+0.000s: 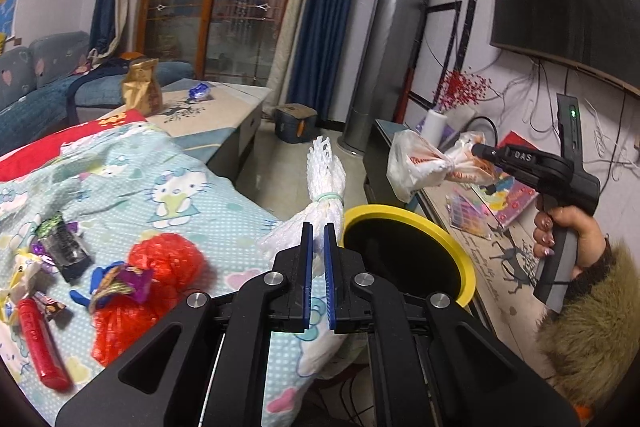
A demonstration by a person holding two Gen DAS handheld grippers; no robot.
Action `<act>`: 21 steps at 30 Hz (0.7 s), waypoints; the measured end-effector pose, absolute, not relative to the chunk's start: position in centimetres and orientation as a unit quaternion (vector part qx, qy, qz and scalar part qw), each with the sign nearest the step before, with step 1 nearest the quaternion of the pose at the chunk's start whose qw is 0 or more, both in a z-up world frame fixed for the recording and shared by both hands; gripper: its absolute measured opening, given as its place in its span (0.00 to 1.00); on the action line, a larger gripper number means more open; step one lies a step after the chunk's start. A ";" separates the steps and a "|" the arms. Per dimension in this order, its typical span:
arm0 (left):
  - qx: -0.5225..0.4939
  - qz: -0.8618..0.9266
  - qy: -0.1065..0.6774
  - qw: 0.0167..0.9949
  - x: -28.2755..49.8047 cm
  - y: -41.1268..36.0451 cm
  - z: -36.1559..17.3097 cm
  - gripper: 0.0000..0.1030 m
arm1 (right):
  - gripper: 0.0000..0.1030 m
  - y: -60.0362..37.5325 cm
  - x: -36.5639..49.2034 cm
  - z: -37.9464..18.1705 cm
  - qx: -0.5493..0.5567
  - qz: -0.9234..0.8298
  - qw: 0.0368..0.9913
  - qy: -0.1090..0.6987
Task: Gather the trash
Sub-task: 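Carry both bags over the yellow bin and open both tools to drop them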
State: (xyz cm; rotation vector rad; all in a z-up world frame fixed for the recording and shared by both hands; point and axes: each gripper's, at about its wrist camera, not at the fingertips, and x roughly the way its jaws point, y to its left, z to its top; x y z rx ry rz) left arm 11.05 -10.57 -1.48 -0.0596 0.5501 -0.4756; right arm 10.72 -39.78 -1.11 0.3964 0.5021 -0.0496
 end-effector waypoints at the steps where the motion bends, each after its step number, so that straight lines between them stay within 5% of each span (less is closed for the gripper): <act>1: -0.026 -0.236 0.271 0.933 11.0 -10.9 -1.6 0.05 | 0.09 -40.1 10.7 -1.2 0.195 -0.028 0.949 0.247; 21: 0.017 -0.293 0.302 0.907 10.6 -17.3 -4.5 0.05 | 0.09 -44.3 10.9 -4.9 0.209 -0.109 0.932 0.274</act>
